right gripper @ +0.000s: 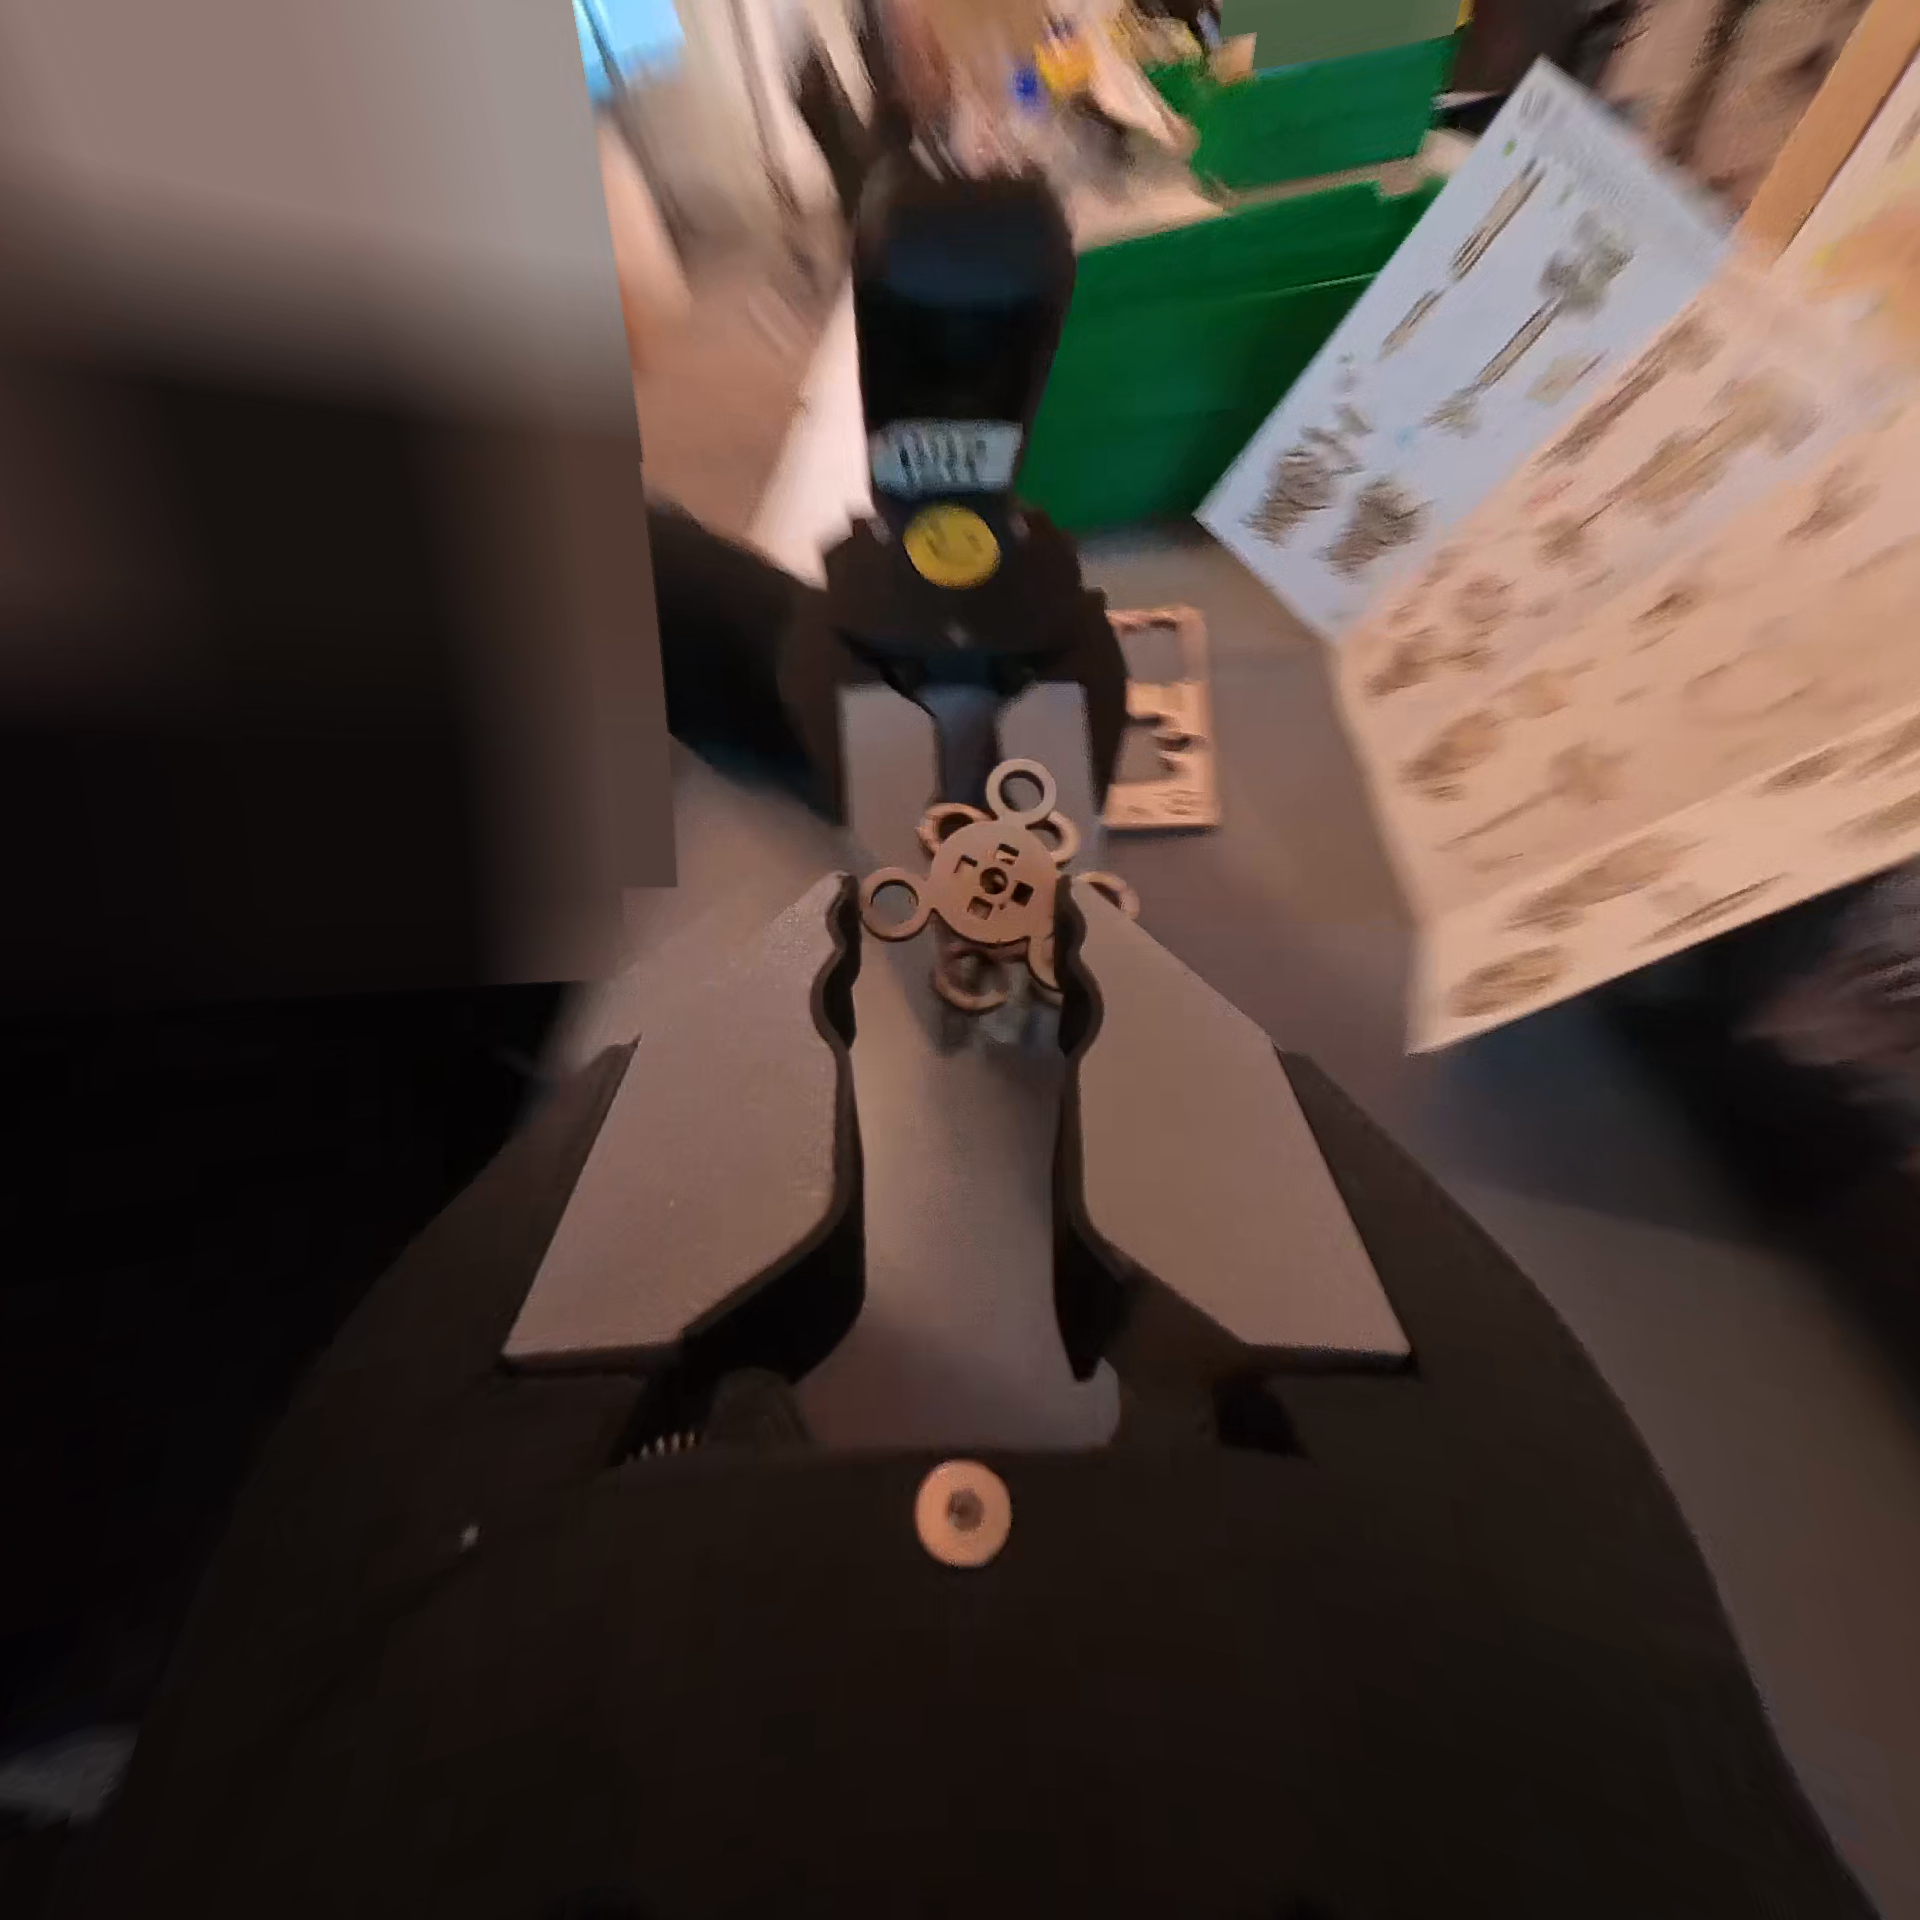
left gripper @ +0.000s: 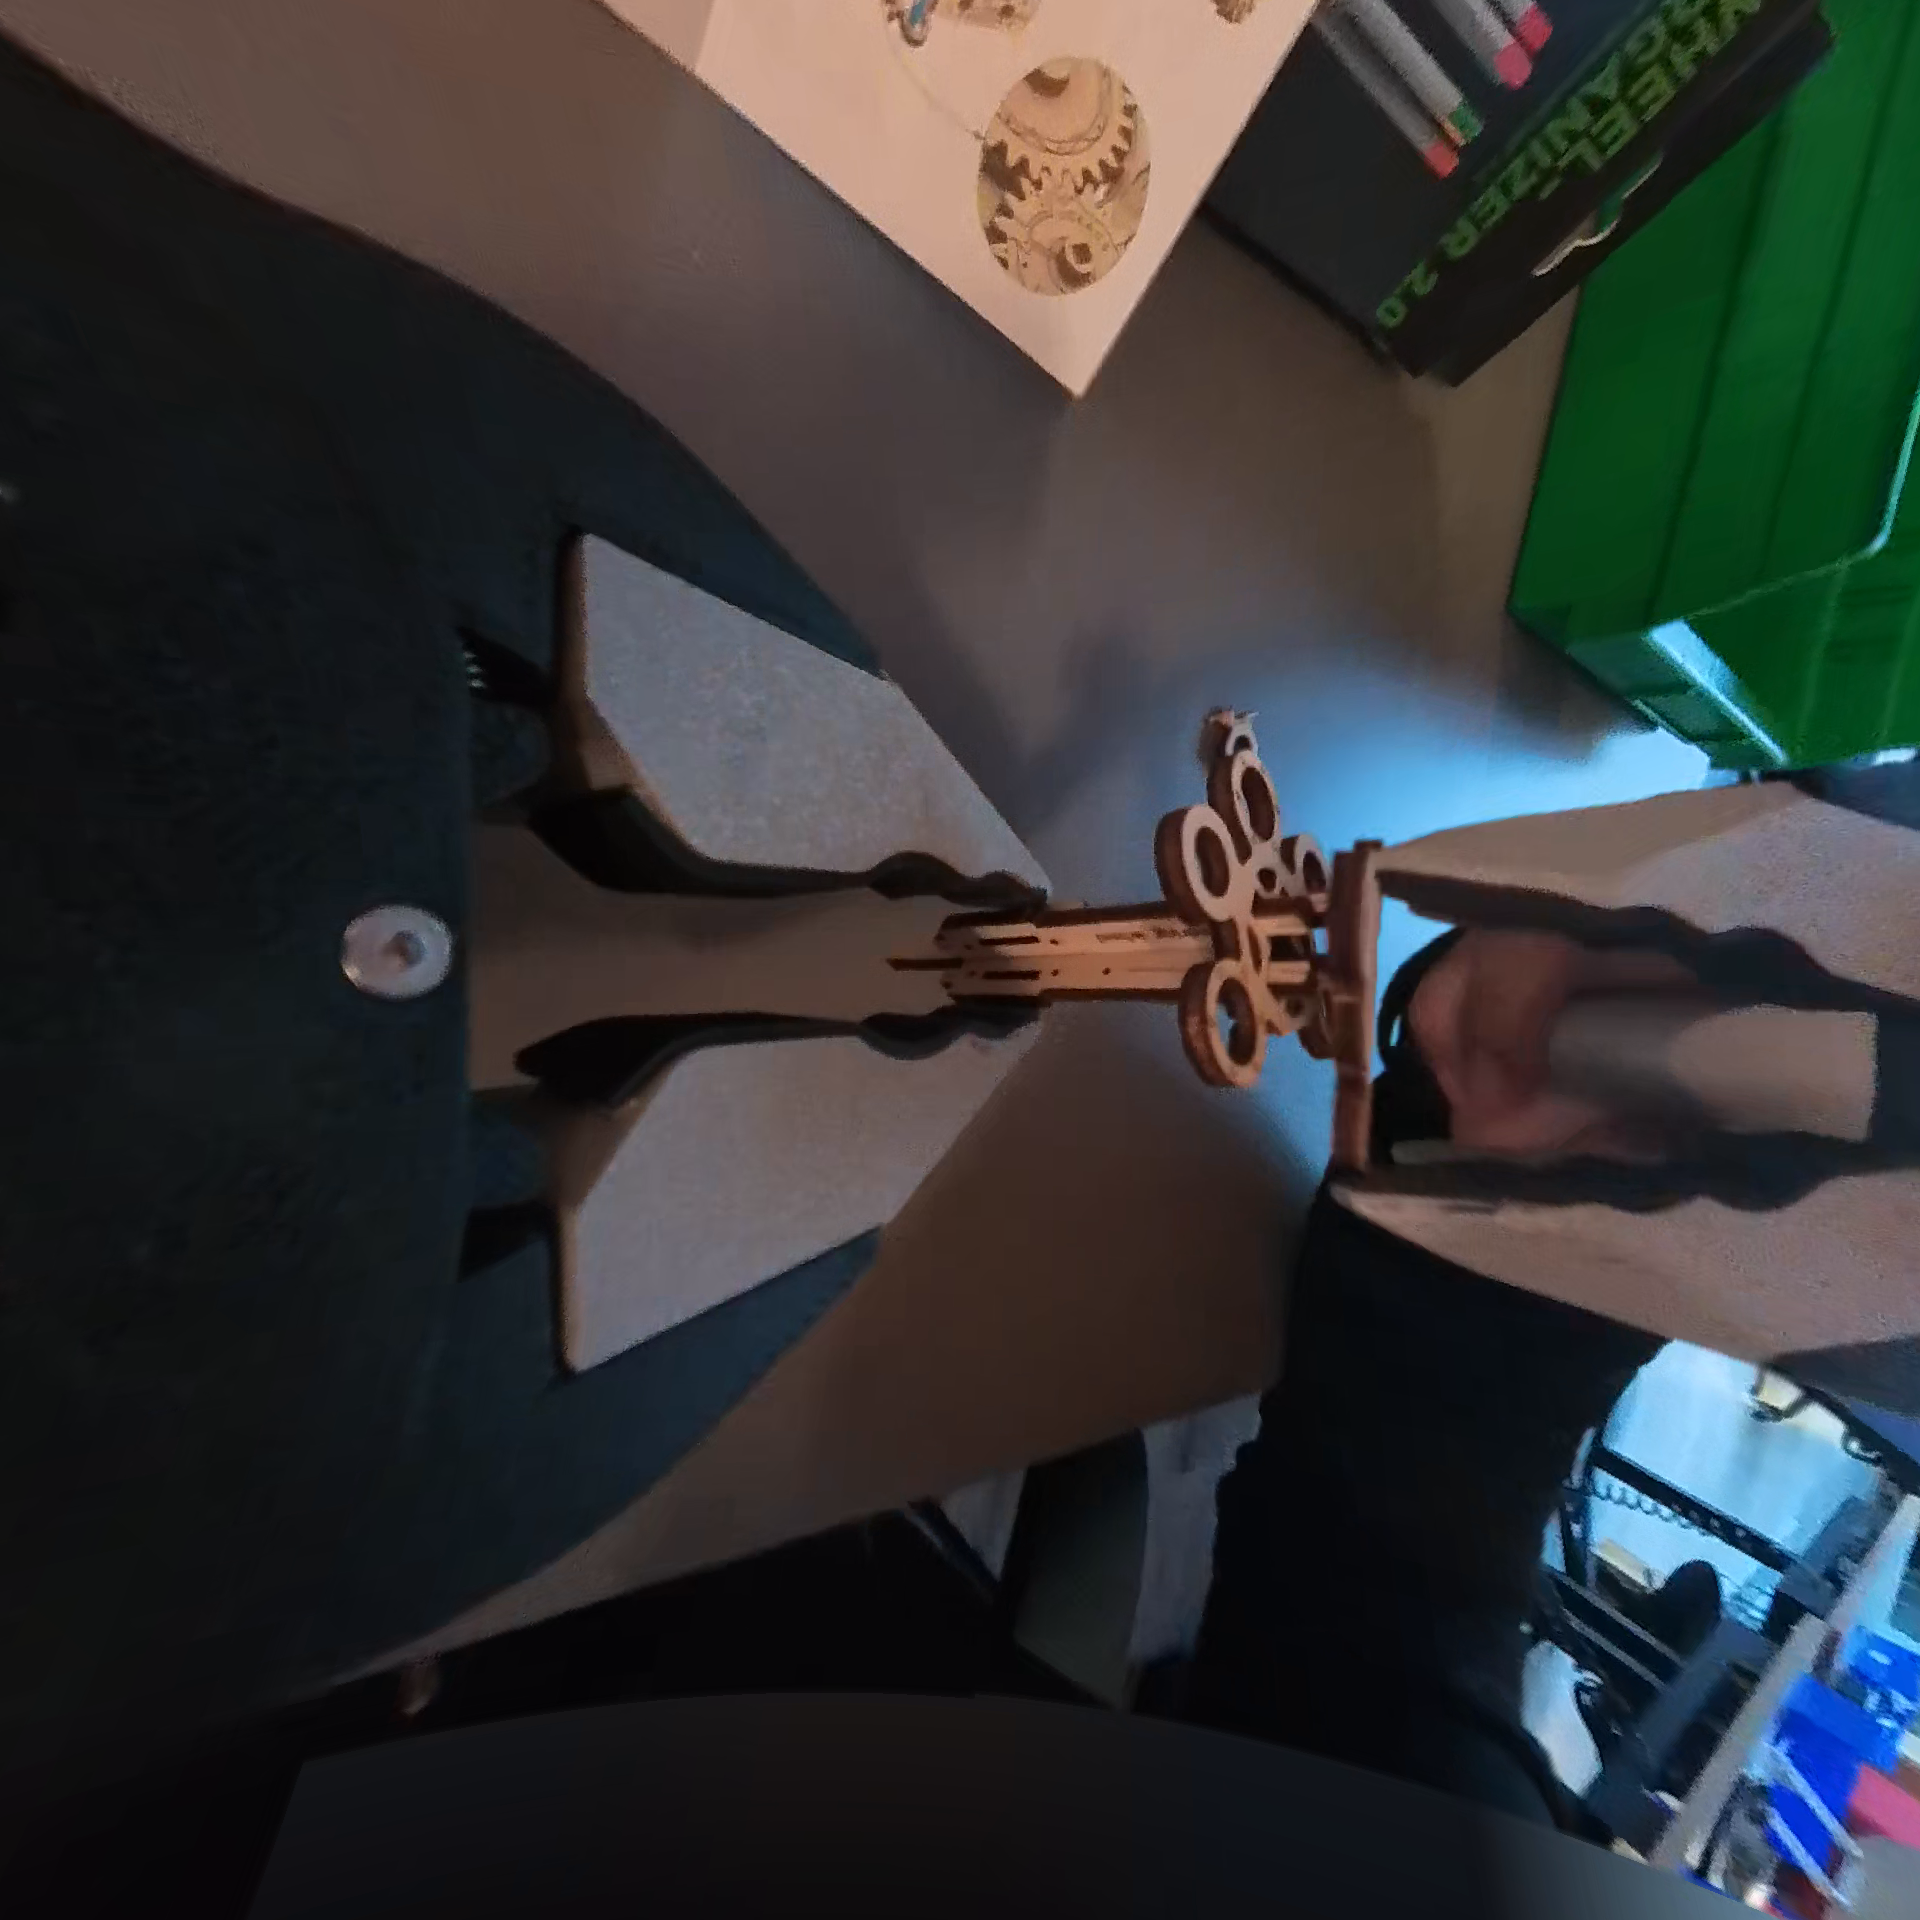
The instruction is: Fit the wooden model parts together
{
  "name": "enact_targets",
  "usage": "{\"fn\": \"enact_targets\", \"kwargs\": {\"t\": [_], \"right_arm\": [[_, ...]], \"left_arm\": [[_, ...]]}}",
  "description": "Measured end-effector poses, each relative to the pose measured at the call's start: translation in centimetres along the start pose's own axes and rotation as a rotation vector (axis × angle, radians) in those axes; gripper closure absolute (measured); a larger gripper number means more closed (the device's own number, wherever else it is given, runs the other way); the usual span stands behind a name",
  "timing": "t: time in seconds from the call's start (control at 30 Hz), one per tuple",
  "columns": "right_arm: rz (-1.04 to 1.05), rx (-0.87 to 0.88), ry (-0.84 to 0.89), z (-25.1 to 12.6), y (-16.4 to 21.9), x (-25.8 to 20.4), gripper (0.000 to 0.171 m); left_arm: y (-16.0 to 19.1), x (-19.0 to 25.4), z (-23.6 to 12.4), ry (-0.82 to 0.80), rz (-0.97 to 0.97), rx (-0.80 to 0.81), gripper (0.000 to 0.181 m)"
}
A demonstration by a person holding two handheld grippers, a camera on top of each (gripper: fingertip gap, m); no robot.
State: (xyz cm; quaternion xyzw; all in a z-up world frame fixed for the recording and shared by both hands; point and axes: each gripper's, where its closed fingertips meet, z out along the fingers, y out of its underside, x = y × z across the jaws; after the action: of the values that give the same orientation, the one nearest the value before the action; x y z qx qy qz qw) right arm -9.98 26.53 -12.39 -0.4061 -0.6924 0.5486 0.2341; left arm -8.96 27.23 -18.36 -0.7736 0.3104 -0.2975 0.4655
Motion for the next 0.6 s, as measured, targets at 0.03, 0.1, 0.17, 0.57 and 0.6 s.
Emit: {"fn": "enact_targets", "kwargs": {"t": [0.03, 0.1, 0.17, 0.57, 0.6], "right_arm": [[-0.067, -0.018, 0.033, 0.1, 0.0, -0.2, 0.138], [-0.157, -0.043, 0.078, 0.1, -0.1, -0.5, 0.137], [-0.215, -0.06, 0.095, 0.0, -0.2, -0.9, 0.138], [-0.537, -0.182, 0.242, 0.3, 0.4, -2.0, 0.137], [-0.55, -0.186, 0.257, 0.4, 0.3, -1.9, 0.137]], "left_arm": [[0.0, 0.0, 0.1, -0.01, 0.027, -0.002, 0.166], [-0.2, -0.1, 0.1, -0.036, 0.096, 0.003, 0.166], [-0.4, -0.1, 0.1, -0.057, 0.159, 0.015, 0.165], [-0.7, -1.1, -0.1, -0.193, 0.475, 0.034, 0.166], [-0.8, -1.2, -0.2, -0.206, 0.487, 0.039, 0.166]]}}
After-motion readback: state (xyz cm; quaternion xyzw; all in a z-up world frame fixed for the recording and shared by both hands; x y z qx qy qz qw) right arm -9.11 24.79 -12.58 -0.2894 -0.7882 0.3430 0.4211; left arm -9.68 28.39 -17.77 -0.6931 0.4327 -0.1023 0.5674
